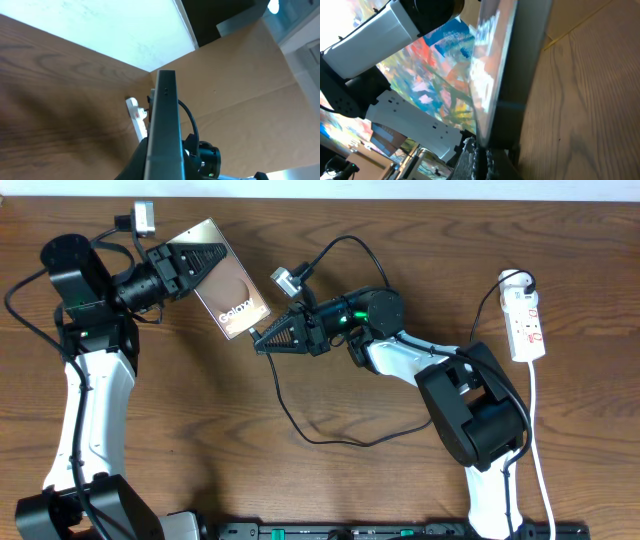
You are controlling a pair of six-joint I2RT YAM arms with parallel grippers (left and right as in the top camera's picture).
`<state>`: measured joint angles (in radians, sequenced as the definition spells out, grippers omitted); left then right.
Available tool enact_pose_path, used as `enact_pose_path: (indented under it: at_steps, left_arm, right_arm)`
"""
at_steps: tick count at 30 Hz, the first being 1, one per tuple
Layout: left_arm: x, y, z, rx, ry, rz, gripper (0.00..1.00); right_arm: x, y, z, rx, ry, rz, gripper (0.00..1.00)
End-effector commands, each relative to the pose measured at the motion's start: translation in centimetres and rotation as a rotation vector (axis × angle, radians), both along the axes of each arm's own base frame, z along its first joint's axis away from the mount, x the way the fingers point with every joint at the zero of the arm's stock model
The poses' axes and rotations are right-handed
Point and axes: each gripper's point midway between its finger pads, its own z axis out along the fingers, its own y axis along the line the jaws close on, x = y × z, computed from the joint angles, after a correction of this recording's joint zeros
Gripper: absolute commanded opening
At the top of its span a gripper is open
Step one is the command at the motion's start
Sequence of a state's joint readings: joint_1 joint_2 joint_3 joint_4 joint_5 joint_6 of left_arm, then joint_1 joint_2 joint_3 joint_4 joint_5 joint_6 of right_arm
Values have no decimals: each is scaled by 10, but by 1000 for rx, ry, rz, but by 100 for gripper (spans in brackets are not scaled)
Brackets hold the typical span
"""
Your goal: Plug charger to phone and switch on socket
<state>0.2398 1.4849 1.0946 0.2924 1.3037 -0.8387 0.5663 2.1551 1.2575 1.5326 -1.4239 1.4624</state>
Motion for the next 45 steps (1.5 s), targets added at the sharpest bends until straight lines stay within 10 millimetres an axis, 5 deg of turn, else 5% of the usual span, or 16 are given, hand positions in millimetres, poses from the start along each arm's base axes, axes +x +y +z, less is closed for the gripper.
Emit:
enact_pose_path:
  at_steps: [1, 45]
  left_arm:
    - [-2, -3, 7, -16, 5, -25, 7]
    - [-10, -8, 9, 19, -76, -83, 7]
  right_arm:
    - [-3, 1, 8, 22, -25, 0, 1]
    - [-3, 1, 8, 23, -25, 0, 1]
